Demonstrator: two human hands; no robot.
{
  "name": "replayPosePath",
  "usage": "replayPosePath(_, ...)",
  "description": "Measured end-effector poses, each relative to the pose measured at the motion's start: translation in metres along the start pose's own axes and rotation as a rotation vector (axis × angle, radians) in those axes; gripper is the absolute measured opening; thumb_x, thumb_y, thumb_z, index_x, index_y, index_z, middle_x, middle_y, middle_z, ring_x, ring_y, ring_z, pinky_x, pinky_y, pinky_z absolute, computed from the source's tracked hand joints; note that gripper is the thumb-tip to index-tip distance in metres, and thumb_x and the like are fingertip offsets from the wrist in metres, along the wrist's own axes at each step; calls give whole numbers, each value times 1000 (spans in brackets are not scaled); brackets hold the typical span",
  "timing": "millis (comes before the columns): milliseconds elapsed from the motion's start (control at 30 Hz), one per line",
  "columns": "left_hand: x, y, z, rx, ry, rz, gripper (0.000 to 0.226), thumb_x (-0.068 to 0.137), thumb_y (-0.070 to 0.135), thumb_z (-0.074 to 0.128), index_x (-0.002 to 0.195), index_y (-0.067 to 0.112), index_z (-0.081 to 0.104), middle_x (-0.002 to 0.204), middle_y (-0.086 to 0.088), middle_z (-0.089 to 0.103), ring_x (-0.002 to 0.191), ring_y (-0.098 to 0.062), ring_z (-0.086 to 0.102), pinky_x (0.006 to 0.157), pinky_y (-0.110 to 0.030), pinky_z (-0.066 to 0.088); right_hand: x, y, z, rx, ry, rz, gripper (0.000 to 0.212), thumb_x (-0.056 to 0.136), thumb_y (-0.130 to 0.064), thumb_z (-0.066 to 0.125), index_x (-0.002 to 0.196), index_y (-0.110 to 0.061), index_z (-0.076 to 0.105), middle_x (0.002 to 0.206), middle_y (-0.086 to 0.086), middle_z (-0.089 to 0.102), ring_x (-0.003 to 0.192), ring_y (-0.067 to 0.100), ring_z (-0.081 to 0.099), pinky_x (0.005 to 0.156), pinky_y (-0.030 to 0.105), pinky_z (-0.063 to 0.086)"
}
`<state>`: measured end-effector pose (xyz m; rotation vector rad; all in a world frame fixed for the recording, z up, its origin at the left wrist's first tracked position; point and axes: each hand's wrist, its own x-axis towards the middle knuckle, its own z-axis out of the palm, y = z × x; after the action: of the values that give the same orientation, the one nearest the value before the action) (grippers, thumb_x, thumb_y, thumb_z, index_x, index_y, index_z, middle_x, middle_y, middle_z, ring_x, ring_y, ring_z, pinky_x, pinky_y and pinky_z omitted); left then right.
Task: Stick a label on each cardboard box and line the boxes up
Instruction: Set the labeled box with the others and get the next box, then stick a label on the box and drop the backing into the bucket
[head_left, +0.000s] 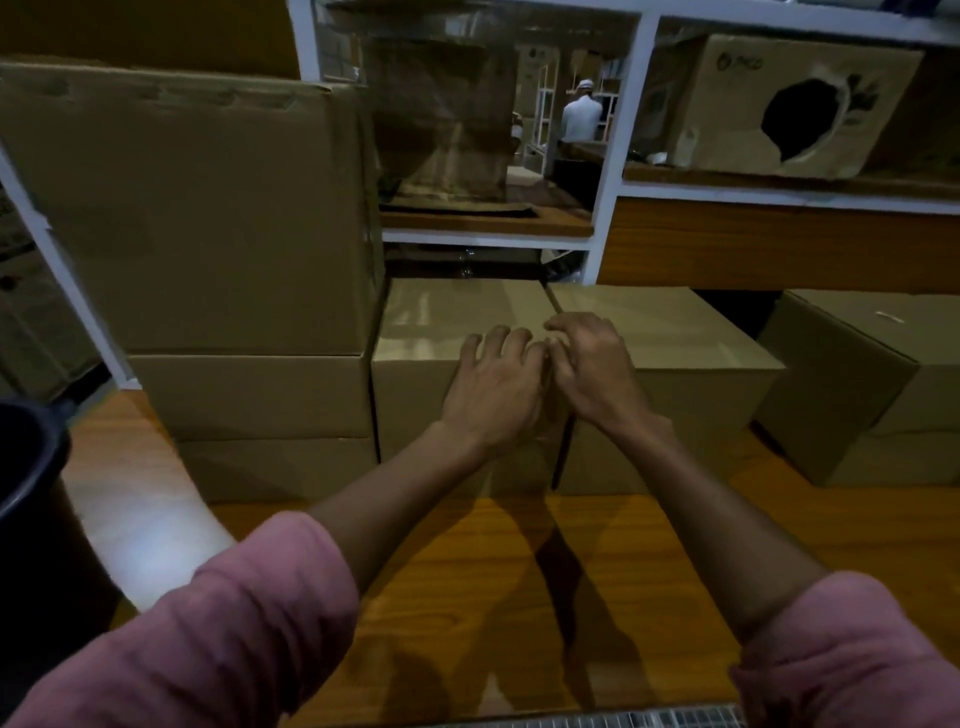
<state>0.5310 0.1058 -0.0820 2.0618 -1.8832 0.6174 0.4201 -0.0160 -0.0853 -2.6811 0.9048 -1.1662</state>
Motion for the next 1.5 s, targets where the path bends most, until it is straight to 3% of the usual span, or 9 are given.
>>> replayPosePath(167, 47, 41, 19, -2, 17, 34, 53, 99, 47, 46, 139, 12, 47, 144, -14, 48, 136, -31, 42, 113, -49, 35, 15, 71, -45, -166, -104, 125, 46, 97, -44, 41, 125, -17, 67, 127, 11, 65, 118, 35, 57, 96, 48, 46)
replayPosePath(233, 66, 53, 30, 24, -16, 39, 61, 99, 57, 39, 142, 14, 42, 150, -15, 43, 140, -33, 38, 115, -51, 33, 23, 100, -56, -233, -248, 204, 46, 99, -50, 43, 131, -24, 63, 137, 7, 60, 128, 33, 50, 104, 52, 38)
replayPosePath(333, 88, 71, 47, 100, -93, 25, 75, 95, 69, 20, 144, 16, 40, 155, -15, 37, 144, -36, 30, 116, -55, 30, 28, 146, -69, -329, -415, 256, 66, 91, -74, 29, 137, -35, 56, 149, -1, 50, 139, 33, 40, 114, 69, 21)
replayPosePath(433, 94, 79, 62, 133, -107, -39, 76, 94, 70, 13, 137, 17, 47, 147, -15, 45, 140, -39, 36, 108, -58, 37, 21, 175, -74, -330, -483, 272, 73, 88, -84, 23, 143, -44, 48, 160, -5, 36, 147, 37, 27, 110, 77, 8)
replayPosePath(667, 84, 71, 73, 163, -36, -67, 66, 98, 66, 29, 136, 16, 49, 141, -13, 51, 134, -34, 44, 98, -48, 46, 18, 165, -63, -290, -378, 239, 67, 92, -77, 22, 137, -40, 56, 154, 1, 44, 141, 40, 29, 105, 68, 23)
replayPosePath(1000, 78, 72, 70, 163, -24, -92, 70, 98, 64, 23, 139, 12, 48, 141, -15, 52, 128, -33, 49, 102, -46, 43, 18, 160, -61, -300, -388, 227, 67, 93, -76, 22, 135, -36, 57, 151, 4, 46, 141, 41, 32, 104, 72, 19)
replayPosePath(1133, 81, 78, 65, 131, -58, -142, 76, 98, 63, 14, 141, 11, 47, 149, -17, 46, 142, -36, 36, 116, -55, 30, 16, 162, -60, -250, -302, 167, 62, 94, -72, 23, 122, -33, 63, 141, 1, 57, 136, 32, 44, 111, 69, 20)
replayPosePath(1233, 87, 94, 56, 124, -26, -141, 78, 97, 61, 12, 149, 10, 40, 159, -17, 34, 151, -38, 19, 121, -60, 16, 8, 160, -64, -160, -192, 174, 61, 95, -63, 28, 132, -29, 61, 146, 1, 55, 140, 25, 41, 117, 63, 15)
replayPosePath(1500, 119, 191, 56, -87, 127, 35, 60, 98, 48, 43, 145, 12, 42, 159, -15, 32, 152, -36, 15, 123, -56, 15, -40, 185, -126, -162, 39, 152, 59, 99, -56, 29, 135, -22, 61, 141, 3, 58, 137, 25, 46, 117, 60, 23)
